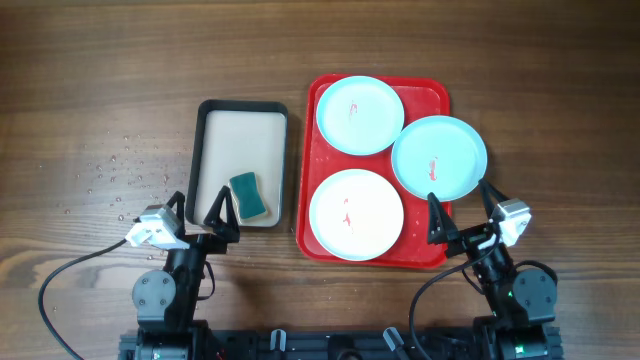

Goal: Clean dirty plates on tray and stack at the side

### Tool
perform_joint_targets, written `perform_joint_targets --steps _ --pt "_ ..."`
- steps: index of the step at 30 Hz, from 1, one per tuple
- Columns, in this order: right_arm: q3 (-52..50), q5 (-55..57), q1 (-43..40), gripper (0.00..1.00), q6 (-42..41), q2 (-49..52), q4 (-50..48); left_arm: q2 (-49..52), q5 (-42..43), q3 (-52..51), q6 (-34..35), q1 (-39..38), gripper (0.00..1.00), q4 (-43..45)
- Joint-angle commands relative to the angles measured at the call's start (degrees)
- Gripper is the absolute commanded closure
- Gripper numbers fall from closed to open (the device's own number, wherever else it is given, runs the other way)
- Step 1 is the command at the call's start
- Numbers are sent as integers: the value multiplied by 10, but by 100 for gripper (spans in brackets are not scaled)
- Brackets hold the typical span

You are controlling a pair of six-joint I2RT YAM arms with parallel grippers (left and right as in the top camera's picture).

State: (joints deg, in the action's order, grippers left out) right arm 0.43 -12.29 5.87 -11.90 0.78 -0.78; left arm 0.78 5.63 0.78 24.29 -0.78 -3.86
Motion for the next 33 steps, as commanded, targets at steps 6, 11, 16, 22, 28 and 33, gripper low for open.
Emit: perform_joint_targets --steps 6,11,16,22,28,33 --pt "-1 7 2 0 -5 -5 -2 -4 -10 -4 2 -6 0 -2" --pt "-1 7 2 0 -5 -5 -2 -4 -10 -4 2 -6 0 -2" --pt "-1 7 2 0 -5 -5 -2 -4 -10 -4 2 -6 0 -2" --pt "-1 7 2 0 -5 -5 -2 -4 -10 -4 2 -6 0 -2" --pt "-1 7 2 0 -6 -5 -3 -4 -10 -4 2 -6 0 5" --pt "0 -28 2 0 -87 -5 -23 -4 12 -3 2 -6 0 6"
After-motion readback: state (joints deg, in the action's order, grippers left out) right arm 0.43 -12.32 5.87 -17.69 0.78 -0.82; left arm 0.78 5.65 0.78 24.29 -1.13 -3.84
